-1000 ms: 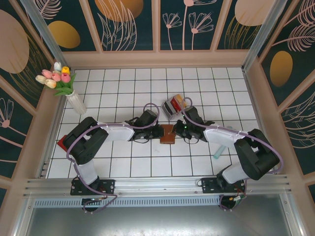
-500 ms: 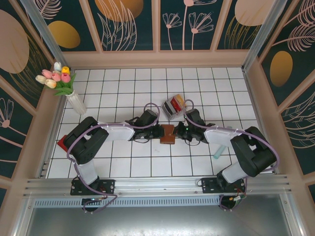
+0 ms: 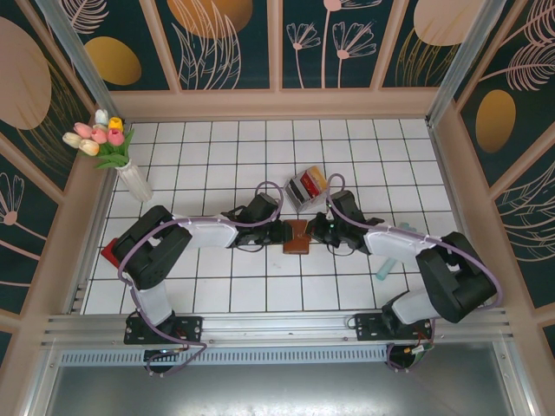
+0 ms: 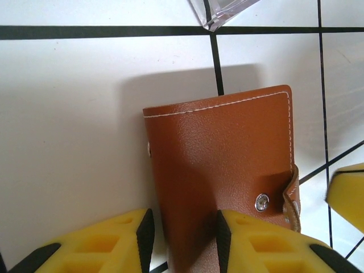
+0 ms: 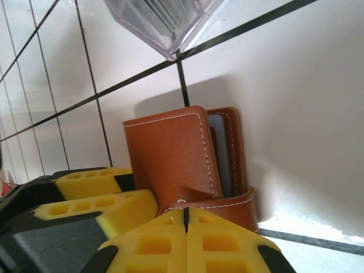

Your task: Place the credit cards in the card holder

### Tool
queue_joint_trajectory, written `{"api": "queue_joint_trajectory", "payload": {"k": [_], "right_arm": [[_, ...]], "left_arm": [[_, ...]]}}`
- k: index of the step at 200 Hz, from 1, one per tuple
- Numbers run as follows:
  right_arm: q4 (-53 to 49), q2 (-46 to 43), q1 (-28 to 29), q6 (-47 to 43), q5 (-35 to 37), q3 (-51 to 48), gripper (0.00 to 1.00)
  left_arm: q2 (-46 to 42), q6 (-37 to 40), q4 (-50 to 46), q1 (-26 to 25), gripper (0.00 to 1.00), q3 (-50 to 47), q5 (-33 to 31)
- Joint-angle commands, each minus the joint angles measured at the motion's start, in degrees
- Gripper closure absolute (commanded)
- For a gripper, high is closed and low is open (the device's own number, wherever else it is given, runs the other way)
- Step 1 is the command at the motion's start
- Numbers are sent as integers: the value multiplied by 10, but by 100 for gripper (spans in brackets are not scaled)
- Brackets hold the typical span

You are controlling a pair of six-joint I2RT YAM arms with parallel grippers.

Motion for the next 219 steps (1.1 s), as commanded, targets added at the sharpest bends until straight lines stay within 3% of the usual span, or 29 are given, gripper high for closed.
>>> {"api": "queue_joint_trajectory", "payload": {"k": [1, 79, 219], "right_arm": [[-17, -8, 3, -4, 1, -10, 99], [7, 36, 13, 9, -2, -2, 99], [12, 56, 23, 12, 9, 19, 98]], "left_arm": [[23, 20, -50, -4, 62, 5, 5], [42, 65, -87, -3, 58, 17, 15], [50, 71, -86, -5, 66, 17, 27]]}}
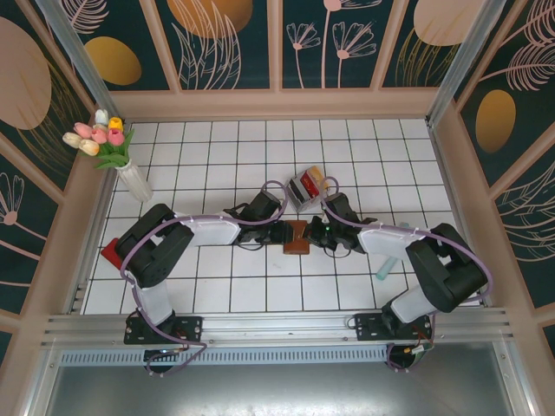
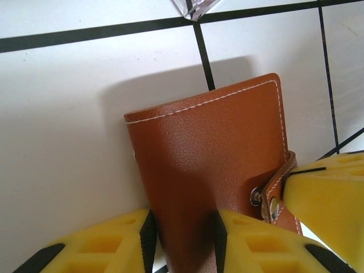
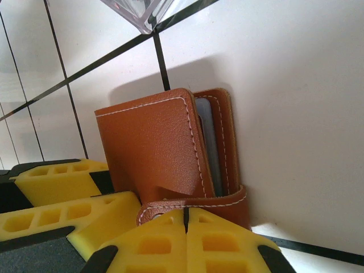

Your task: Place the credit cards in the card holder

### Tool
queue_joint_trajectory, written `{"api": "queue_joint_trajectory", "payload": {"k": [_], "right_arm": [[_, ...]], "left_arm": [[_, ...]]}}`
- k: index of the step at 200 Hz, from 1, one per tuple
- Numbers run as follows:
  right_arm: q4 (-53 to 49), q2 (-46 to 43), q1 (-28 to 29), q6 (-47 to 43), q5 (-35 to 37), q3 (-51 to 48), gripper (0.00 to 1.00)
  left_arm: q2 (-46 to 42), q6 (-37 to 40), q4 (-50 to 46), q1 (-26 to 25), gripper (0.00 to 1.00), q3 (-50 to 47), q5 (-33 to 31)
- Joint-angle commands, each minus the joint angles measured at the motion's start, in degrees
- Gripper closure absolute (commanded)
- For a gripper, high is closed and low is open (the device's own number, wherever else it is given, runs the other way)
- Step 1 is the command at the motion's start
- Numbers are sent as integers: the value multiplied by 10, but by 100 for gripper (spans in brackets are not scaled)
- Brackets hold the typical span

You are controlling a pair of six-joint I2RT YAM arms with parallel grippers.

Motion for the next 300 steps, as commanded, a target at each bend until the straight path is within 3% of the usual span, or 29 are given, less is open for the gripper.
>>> {"api": "queue_joint_trajectory", "payload": {"k": [1, 80, 129, 300], "right_arm": [[7, 8, 6, 9, 10, 13, 98], [-65, 5, 10, 1, 64, 41, 97], [-65, -33, 10, -7, 46, 50, 95], [-26, 22, 11, -7, -1, 32, 97]], "left_arm": [[36, 9, -50, -5, 66, -9, 14], [32, 1, -48, -5, 67, -11, 5], [32, -1, -50, -5, 68, -9, 0], [30, -3, -49, -5, 67, -11, -1]]}}
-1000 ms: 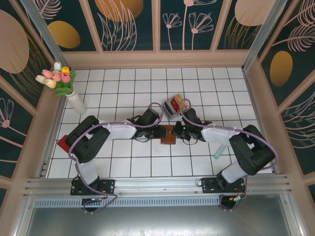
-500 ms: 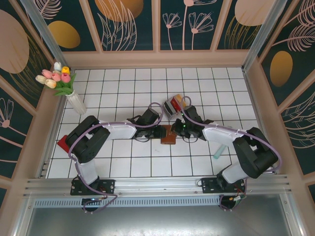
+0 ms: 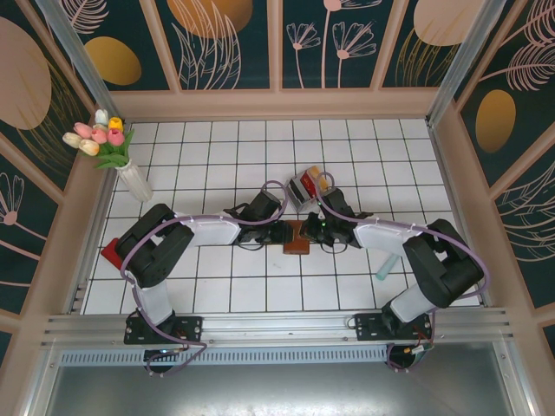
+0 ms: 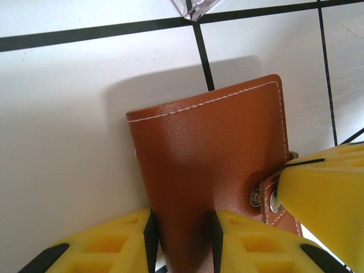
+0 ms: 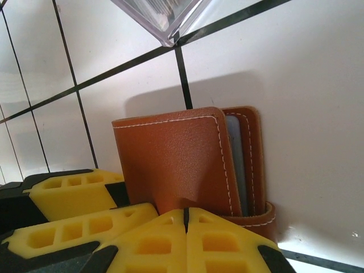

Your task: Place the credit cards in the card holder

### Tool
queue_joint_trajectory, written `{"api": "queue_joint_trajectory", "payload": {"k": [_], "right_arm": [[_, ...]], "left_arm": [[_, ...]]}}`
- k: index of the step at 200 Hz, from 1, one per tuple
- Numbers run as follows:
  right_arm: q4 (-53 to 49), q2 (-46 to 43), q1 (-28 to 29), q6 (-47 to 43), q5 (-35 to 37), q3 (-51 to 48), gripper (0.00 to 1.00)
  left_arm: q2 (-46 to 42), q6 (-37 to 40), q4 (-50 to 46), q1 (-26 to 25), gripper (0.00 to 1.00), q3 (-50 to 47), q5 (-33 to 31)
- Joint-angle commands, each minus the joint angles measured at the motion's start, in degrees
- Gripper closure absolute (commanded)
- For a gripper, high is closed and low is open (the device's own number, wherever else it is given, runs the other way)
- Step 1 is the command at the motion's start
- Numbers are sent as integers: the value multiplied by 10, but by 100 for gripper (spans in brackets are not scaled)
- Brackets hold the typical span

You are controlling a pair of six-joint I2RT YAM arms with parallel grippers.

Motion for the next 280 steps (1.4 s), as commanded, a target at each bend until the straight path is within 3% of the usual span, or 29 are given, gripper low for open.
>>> {"api": "queue_joint_trajectory", "payload": {"k": [1, 117, 183, 245, 280], "right_arm": [[5, 4, 3, -2, -9, -9, 97], [-28, 35, 31, -23, 21, -6, 98], [20, 35, 103, -5, 160, -51, 100], [111, 26, 168, 2, 235, -135, 100], [103, 66, 204, -21, 285, -137, 100]], "left_arm": [[29, -1, -50, -5, 67, -12, 0], [31, -5, -43, -5, 68, -14, 4], [28, -23, -22, -5, 71, -22, 17], [22, -48, 11, -5, 75, -45, 28], [18, -61, 24, -5, 77, -57, 27]]}}
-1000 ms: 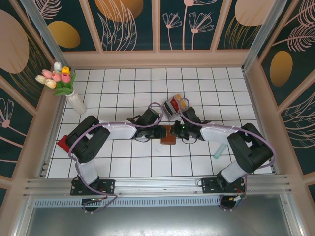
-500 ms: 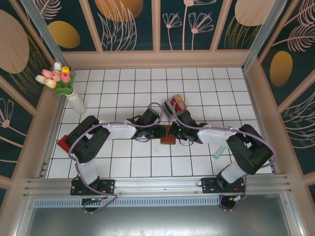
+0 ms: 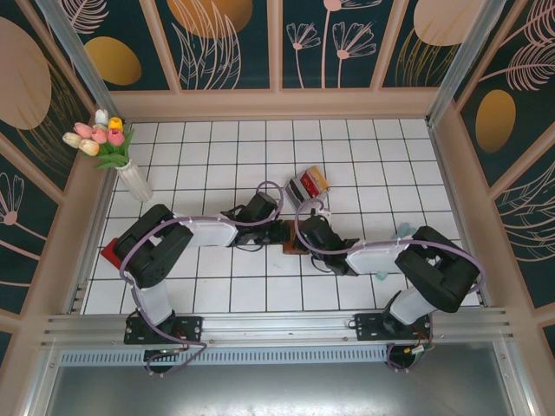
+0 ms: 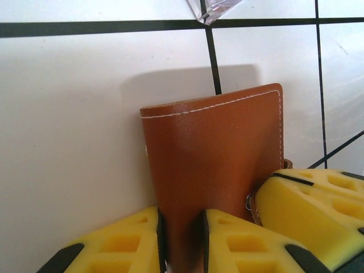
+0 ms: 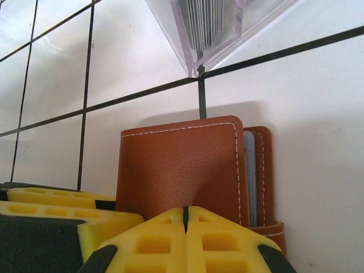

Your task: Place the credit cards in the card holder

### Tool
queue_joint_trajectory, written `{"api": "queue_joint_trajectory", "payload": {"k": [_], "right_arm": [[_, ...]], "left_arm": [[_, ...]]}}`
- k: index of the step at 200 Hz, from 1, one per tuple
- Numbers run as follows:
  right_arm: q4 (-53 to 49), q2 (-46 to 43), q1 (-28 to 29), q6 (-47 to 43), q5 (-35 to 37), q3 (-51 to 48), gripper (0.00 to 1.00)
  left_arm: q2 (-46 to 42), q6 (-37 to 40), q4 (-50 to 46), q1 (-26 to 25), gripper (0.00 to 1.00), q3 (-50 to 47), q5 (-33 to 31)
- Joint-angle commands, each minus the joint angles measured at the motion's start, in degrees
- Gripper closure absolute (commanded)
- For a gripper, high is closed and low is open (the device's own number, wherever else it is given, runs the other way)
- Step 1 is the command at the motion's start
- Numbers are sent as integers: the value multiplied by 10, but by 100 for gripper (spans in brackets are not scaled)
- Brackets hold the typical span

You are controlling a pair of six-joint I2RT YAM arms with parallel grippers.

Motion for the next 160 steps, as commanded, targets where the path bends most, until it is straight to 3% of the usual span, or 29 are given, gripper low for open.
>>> {"api": "queue_joint_trajectory", "payload": {"k": [1, 42, 70, 94, 124, 139, 160], "right_arm": [[-106, 65, 49, -17, -17, -31, 100], [-145, 116, 106, 11, 73, -21, 100], [-206, 98, 95, -11, 100, 39, 100], [-226, -3, 41, -40, 64, 73, 100], [-195, -130, -55, -78, -56, 82, 85], [-208, -166, -93, -87, -63, 86, 77], [-243, -198, -159, -105, -52, 83, 75]], "left_arm": [[24, -11, -22, -11, 77, -28, 13], [14, -17, -15, -11, 78, -43, 6], [7, -15, -17, -11, 78, -42, -4], [-6, -14, -26, -11, 76, -36, -23], [-22, -11, -32, -11, 73, -22, -49], [-31, -6, -39, -11, 69, -12, -64], [-52, 2, -43, -11, 67, -7, -89]]}}
